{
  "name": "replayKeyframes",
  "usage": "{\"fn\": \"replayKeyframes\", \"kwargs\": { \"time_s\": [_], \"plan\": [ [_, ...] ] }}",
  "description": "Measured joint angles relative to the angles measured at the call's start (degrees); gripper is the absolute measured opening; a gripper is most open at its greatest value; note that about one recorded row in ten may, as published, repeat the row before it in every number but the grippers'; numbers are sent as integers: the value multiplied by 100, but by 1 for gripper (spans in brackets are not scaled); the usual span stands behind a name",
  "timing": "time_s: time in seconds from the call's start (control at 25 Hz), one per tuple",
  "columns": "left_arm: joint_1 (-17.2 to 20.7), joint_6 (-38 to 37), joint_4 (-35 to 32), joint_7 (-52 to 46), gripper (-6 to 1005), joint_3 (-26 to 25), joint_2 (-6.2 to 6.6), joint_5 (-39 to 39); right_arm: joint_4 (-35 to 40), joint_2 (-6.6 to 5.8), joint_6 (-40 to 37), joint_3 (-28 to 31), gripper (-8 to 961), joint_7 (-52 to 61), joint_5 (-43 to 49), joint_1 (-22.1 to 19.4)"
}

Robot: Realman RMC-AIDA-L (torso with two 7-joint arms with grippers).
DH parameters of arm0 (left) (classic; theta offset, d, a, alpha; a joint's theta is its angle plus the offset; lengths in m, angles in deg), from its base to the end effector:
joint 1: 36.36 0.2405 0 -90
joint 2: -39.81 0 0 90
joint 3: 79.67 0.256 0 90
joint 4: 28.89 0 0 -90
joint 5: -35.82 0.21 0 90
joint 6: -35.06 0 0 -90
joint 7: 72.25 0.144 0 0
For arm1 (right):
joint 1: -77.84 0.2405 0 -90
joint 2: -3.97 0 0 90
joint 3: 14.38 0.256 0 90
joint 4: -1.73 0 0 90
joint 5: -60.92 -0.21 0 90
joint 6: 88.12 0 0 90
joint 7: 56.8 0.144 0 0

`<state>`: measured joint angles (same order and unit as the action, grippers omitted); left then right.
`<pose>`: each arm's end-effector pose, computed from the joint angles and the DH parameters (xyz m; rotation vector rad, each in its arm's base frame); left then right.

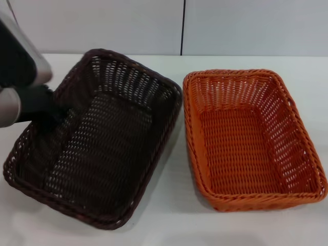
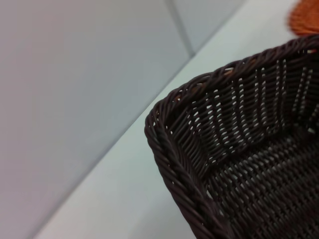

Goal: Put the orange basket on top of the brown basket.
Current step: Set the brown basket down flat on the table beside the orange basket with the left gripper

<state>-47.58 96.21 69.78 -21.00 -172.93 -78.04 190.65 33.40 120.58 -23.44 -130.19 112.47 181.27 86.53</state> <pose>-0.2089 0.3433 0.0553 -2.2630 -0.2688 0.3593 0.3721 0.2872 0.0509 -1.0928 0.6086 0.5721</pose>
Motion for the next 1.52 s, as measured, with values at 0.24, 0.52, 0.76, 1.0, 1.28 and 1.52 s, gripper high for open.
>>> {"fn": "replayKeyframes", "kwargs": {
  "time_s": [0.24, 0.52, 0.76, 1.0, 1.28, 1.52],
  "plan": [
    [-369, 197, -102, 1098, 285, 72, -11, -78, 69, 20, 59, 32, 818, 0, 102, -47],
    [-1313, 484, -862, 2478, 303, 198, -20, -603, 69, 20, 63, -3, 818, 0, 114, -3],
    [-1747, 294, -1361, 2771, 319, 277, -25, -650, 67, 19, 59, 30, 818, 0, 246, 12],
    [-1889, 122, -1601, 2920, 335, 330, -27, -724, 66, 19, 57, 34, 817, 0, 252, 10],
    [-2037, -1430, -2222, 3169, 354, 664, -66, -1349, 68, 19, 36, 34, 817, 0, 252, 10],
    [-2087, -1461, -2284, 3112, 369, 814, -63, -1398, 76, 19, 53, 21, 817, 0, 252, -10]
  ]
}}
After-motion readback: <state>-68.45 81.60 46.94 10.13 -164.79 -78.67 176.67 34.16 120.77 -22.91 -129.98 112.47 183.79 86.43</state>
